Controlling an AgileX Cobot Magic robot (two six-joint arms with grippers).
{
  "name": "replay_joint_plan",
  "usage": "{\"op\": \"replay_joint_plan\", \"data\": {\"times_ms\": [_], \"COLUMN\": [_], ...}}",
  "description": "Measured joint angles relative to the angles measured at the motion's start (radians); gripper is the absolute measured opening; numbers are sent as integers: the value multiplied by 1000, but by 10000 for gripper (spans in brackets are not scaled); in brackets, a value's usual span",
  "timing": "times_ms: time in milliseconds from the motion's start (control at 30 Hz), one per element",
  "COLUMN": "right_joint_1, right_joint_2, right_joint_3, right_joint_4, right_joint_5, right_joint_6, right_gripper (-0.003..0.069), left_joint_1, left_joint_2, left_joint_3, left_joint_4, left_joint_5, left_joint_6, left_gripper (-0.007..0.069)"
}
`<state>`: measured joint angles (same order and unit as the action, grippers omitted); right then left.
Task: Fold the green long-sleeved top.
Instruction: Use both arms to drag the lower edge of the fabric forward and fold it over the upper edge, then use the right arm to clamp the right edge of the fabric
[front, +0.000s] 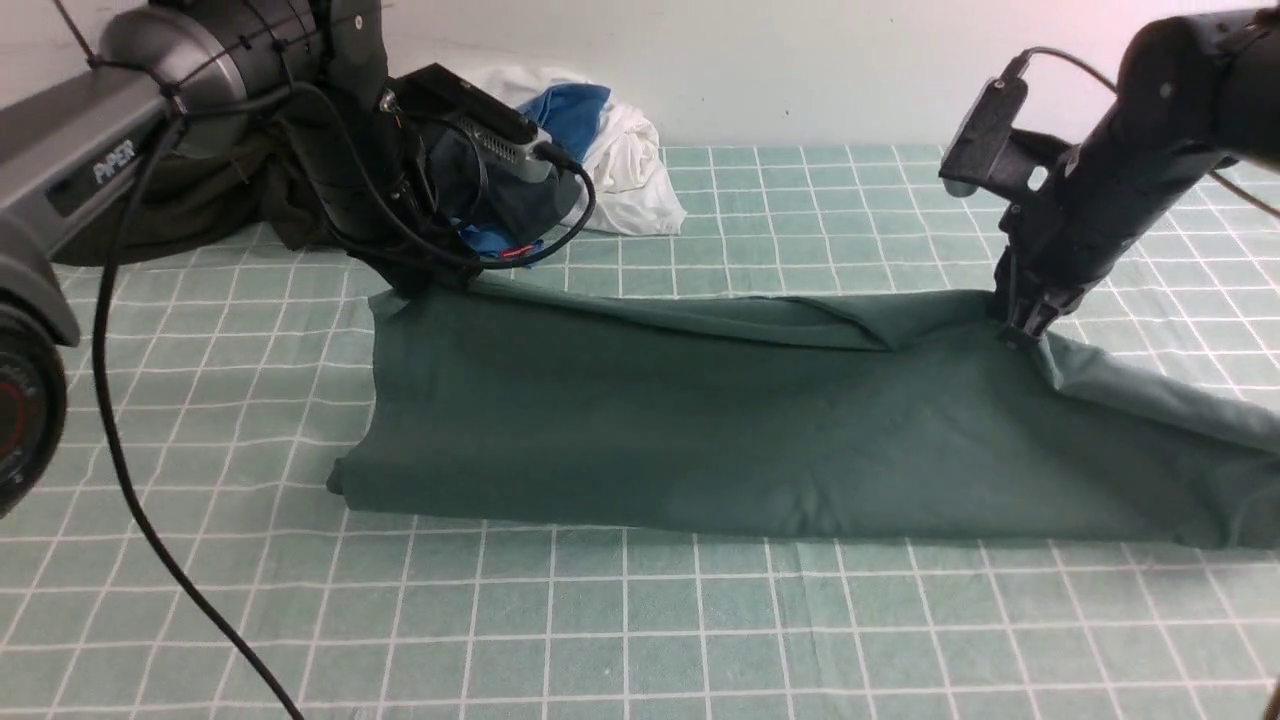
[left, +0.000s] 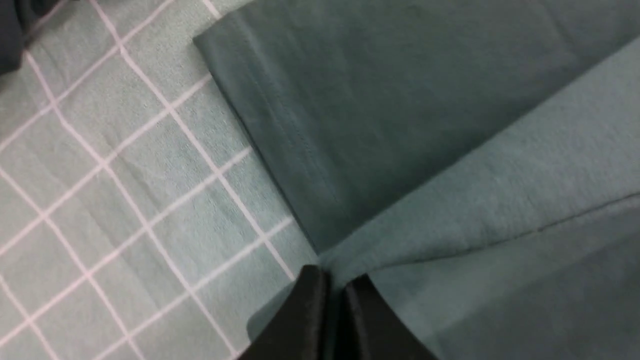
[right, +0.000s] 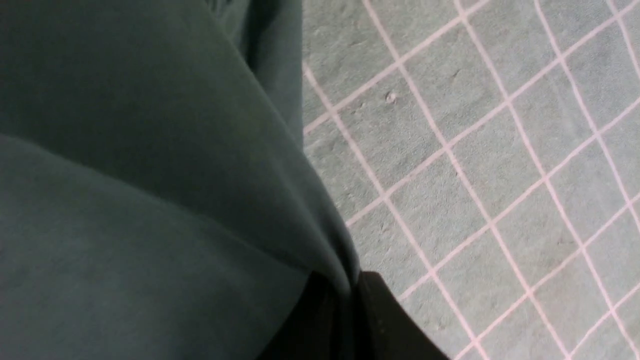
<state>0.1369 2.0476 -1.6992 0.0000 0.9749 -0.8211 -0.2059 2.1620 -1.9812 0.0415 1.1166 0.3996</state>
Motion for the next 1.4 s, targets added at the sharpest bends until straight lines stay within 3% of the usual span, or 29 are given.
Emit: {"op": "replay_joint_plan", "data": {"times_ms": [167, 333, 400, 500, 633, 800, 1100, 1267, 1400], "right_joint_1": [-17, -32, -35, -32, 2, 87, 138, 84, 20], "right_joint_2": [80, 98, 97, 81, 55, 69, 171, 217, 243], "right_joint_3": [-17, -18, -22, -22, -24, -24, -24, -75, -167], "right_joint_4": [45, 58, 50, 49, 102, 233, 252, 204, 165], "right_joint_5": [-66, -160, -192, -168, -53, 44, -186, -410, -442], "right_joint_6": [33, 184, 294, 393, 378, 284, 296, 487, 598], "right_gripper": [62, 215, 297, 363, 383, 385, 386, 386, 386], "left_joint_1": [6, 6, 7, 18, 35, 31, 15, 14, 13], "left_joint_2": [59, 77, 82, 85, 87, 84, 82, 81, 81], "left_joint_3": [-6, -6, -7, -8, -10, -10, -11, -12, -13], "left_joint_4": [2, 4, 4, 7, 30, 17, 6, 7, 7], "left_joint_5": [-64, -164, -205, -229, -230, -175, -58, -19, -6], "left_joint_6": [-1, -20, -56, -130, -216, -220, -186, -182, -179], "left_gripper": [11, 62, 113, 201, 324, 386, 300, 192, 141]}}
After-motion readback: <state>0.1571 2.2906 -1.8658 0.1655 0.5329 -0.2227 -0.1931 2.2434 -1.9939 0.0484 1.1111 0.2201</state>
